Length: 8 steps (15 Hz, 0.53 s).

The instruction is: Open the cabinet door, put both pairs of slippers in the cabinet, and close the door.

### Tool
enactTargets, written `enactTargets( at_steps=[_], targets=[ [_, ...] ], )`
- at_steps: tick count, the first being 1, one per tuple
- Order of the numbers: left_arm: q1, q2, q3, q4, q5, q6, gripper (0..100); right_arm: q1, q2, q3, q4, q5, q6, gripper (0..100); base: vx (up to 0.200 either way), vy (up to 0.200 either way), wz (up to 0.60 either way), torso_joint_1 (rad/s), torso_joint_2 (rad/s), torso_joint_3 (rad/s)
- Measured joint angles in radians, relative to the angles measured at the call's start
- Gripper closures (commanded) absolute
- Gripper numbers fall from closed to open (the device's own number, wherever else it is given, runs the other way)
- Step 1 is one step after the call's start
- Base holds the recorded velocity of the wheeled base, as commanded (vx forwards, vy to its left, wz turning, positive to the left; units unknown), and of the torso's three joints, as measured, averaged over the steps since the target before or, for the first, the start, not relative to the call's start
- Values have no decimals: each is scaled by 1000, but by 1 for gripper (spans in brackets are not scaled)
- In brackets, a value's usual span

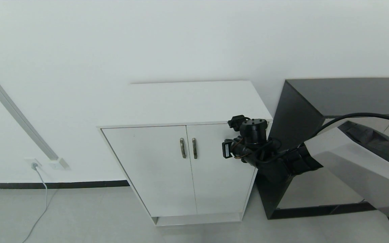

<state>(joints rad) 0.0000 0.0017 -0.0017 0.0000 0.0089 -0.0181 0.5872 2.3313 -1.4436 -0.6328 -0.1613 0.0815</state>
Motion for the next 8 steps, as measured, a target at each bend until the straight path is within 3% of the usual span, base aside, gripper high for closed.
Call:
enactTargets(
  at_steps=[8],
  targets=[
    [0, 0, 0, 0, 0, 0, 100, -3, 10, -18, 1, 0, 0, 100, 0, 0, 0, 0, 0, 0]
  ],
)
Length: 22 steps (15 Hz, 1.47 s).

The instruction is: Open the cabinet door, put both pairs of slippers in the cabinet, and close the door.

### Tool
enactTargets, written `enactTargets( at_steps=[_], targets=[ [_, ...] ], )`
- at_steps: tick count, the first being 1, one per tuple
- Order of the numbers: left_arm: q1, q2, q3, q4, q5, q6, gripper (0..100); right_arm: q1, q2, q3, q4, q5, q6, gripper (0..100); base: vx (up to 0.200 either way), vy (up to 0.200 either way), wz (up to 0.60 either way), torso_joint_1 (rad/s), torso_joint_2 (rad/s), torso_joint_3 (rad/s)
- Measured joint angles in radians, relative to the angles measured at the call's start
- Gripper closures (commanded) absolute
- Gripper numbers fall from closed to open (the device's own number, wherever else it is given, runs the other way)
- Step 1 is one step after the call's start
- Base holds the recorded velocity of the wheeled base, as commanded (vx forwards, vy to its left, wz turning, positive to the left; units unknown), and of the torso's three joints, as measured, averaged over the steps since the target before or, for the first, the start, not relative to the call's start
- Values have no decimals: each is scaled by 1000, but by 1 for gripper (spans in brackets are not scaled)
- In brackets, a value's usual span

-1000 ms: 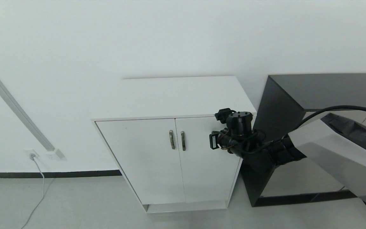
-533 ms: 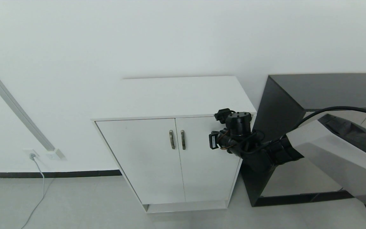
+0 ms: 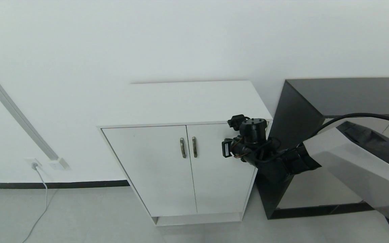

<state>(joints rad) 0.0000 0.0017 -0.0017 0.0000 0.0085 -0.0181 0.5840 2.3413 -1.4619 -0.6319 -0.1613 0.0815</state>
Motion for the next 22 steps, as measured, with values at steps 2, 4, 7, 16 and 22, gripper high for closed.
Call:
enactTargets(
  at_steps=[2, 4, 7, 16, 22],
  targets=[
    [0, 0, 0, 0, 0, 0, 100, 0, 1, -4, 1, 0, 0, 100, 0, 0, 0, 0, 0, 0],
    [0, 0, 0, 0, 0, 0, 100, 0, 0, -3, -1, 0, 0, 100, 0, 0, 0, 0, 0, 0],
    [0, 0, 0, 0, 0, 0, 100, 3, -27, 50, -5, -1, 1, 100, 0, 0, 0, 0, 0, 0],
    [0, 0, 0, 0, 0, 0, 100, -48, -402, 486, -9, -130, 11, 100, 0, 0, 0, 0, 0, 0],
    [0, 0, 0, 0, 0, -1, 100, -249, -764, 843, -7, -240, 2, 100, 0, 0, 0, 0, 0, 0]
  ],
)
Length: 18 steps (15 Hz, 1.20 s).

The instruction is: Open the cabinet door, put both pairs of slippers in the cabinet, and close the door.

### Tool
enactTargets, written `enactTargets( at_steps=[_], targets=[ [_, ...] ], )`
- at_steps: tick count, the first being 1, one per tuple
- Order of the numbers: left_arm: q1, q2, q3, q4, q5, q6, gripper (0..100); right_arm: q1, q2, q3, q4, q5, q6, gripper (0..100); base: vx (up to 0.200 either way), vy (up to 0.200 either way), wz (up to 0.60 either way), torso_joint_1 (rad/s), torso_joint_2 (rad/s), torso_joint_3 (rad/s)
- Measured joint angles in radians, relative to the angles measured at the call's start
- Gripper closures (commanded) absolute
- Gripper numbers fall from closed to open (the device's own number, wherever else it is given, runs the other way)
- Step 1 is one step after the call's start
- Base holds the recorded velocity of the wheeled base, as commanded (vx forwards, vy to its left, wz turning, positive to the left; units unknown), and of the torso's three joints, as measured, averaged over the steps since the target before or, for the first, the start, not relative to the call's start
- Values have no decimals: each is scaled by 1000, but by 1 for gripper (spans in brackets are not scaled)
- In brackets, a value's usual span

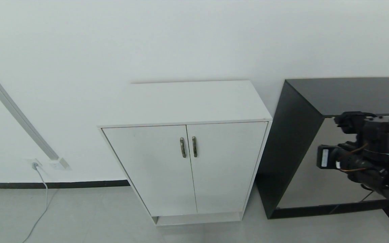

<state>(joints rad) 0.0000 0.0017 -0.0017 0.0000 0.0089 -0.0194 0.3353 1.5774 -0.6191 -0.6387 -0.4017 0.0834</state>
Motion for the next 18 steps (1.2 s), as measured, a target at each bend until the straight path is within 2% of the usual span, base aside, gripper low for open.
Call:
enactTargets(
  at_steps=[4, 10, 12, 14, 18],
  targets=[
    [0, 0, 0, 0, 0, 0, 100, -124, -231, 206, 2, -3, -35, 100, 0, 0, 0, 0, 0, 0],
    [0, 0, 0, 0, -1, 0, 100, -188, -577, 456, 59, 0, -57, 100, 0, 0, 0, 0, 0, 0],
    [0, 0, 0, 0, -1, 0, 100, -196, -699, 499, 148, 5, -56, 100, 0, 0, 0, 0, 0, 0],
    [0, 0, 0, 0, -1, 0, 100, -201, -831, 523, 293, 41, -56, 100, 0, 0, 0, 0, 0, 0],
    [0, 0, 0, 0, -1, 0, 100, -203, -1087, 536, 547, 253, -52, 100, 0, 0, 0, 0, 0, 0]
  ],
)
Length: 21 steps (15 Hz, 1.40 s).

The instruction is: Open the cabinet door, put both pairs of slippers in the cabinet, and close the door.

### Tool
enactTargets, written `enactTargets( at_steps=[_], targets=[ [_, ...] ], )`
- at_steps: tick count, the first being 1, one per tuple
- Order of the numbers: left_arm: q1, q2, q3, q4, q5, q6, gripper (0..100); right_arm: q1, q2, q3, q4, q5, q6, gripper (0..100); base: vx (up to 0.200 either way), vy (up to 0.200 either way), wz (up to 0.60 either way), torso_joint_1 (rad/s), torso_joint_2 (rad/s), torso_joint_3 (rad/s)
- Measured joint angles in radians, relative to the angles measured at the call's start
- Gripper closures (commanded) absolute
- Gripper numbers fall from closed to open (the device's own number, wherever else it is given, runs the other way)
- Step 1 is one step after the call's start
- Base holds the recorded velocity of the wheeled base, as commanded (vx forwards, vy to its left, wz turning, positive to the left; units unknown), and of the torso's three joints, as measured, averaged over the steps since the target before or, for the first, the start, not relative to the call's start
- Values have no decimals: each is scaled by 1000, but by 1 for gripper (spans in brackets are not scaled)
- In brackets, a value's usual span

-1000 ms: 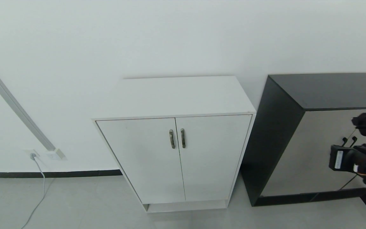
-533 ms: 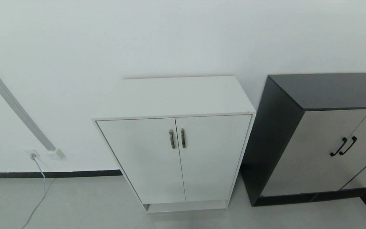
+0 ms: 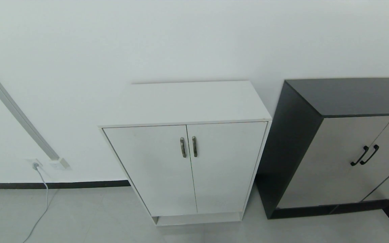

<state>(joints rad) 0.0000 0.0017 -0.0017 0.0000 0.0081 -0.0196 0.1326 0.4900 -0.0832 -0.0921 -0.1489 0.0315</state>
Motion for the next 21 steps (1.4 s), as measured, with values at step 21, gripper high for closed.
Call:
enactTargets(
  at_steps=[21],
  targets=[
    [0, 0, 0, 0, -1, 2, 100, -160, -231, 80, 92, 79, -3, 100, 0, 0, 0, 0, 0, 0]
  ],
)
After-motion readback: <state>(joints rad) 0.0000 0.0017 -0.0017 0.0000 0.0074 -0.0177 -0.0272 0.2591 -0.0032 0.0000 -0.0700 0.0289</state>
